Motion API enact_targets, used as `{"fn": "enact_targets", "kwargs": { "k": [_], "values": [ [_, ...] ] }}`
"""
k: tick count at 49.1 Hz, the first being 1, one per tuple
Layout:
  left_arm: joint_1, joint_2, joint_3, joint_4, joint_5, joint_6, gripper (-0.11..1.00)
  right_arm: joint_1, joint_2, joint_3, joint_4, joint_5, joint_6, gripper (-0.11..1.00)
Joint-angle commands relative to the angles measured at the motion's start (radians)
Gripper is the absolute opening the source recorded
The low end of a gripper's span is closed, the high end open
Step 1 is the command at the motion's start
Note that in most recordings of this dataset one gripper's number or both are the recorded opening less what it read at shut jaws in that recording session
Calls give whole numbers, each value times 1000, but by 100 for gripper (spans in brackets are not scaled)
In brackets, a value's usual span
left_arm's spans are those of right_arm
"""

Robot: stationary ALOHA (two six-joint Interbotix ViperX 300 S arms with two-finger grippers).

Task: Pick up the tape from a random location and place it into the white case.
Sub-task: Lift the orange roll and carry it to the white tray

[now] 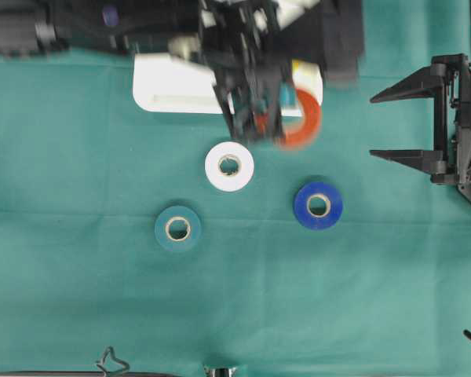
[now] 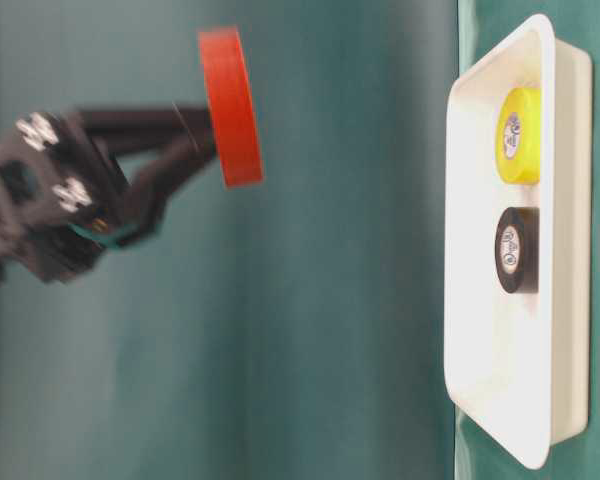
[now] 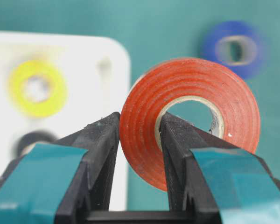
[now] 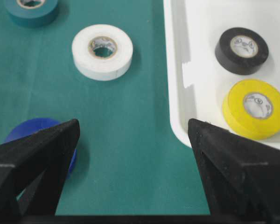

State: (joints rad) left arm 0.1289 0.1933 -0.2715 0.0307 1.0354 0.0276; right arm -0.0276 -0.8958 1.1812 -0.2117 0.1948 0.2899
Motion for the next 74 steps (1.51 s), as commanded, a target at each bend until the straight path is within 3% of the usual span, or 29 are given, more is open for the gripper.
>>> {"fn": "enact_targets", "kwargs": {
  "k": [1, 11, 23, 48, 74],
  "values": [
    [71, -64, 11, 3, -15, 12, 22, -2, 3, -28, -2, -3, 0, 90],
    [186, -94, 61, 3, -55, 31, 22, 0, 5, -26, -3, 3, 0, 90],
    [225, -127, 118, -3, -72, 44, 22, -2, 3, -28, -2, 15, -2, 90],
    [313, -322, 426, -11, -150, 37, 22, -2, 3, -37, -2, 32, -3, 90],
    [313, -330, 437, -11, -152, 37, 22, -2, 6, -48, -2, 38, -3, 90]
  ]
}}
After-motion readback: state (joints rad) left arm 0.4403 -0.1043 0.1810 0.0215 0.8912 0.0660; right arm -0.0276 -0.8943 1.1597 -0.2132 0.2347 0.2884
